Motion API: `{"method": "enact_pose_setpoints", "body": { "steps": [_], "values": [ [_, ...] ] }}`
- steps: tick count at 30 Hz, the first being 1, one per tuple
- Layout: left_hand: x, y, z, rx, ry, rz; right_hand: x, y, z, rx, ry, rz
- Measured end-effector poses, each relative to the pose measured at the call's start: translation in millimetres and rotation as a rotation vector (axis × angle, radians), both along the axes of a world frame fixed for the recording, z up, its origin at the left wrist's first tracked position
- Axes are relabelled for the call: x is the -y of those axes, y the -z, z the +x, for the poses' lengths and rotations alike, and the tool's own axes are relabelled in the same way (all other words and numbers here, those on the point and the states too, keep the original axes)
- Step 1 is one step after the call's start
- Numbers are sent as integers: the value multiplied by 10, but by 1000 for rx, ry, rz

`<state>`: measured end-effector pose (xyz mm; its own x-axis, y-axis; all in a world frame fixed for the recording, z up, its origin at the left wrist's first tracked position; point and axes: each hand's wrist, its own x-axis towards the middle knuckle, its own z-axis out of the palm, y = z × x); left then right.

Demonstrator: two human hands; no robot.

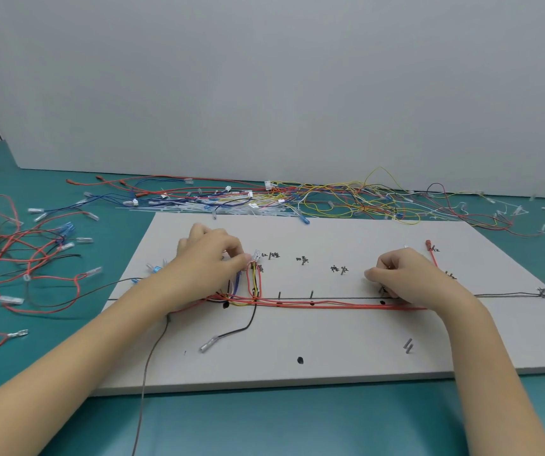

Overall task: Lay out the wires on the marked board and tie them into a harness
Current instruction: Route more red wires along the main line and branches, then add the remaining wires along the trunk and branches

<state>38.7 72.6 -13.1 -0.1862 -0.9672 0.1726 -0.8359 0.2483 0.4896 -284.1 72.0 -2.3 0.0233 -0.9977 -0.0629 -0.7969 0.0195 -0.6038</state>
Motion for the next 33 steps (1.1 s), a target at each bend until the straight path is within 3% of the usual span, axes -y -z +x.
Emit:
{"method": "enact_pose_setpoints", "body": {
  "steps": [6,12,17,20,25,29,33],
  "values": [
    [612,-141,-210,208,-35,10,-7,17,7,-34,9,21],
    [1136,-75,-346,-119,-178,54,-10,1,2,0,12,37],
    [1259,33,-502,182,-168,85,-18,-4,7,-9,7,40],
    [1314,35,-533,237,-202,13,-20,-1,16,-12,9,37],
    [1344,56,-525,203,-226,32,-20,-2,19,-19,17,44],
    [1383,79,-471,52,-224,67,-23,4,31,-19,25,47],
    [1407,22,-471,-1,-226,-62,-30,-8,32,-7,28,52]
  ]
}}
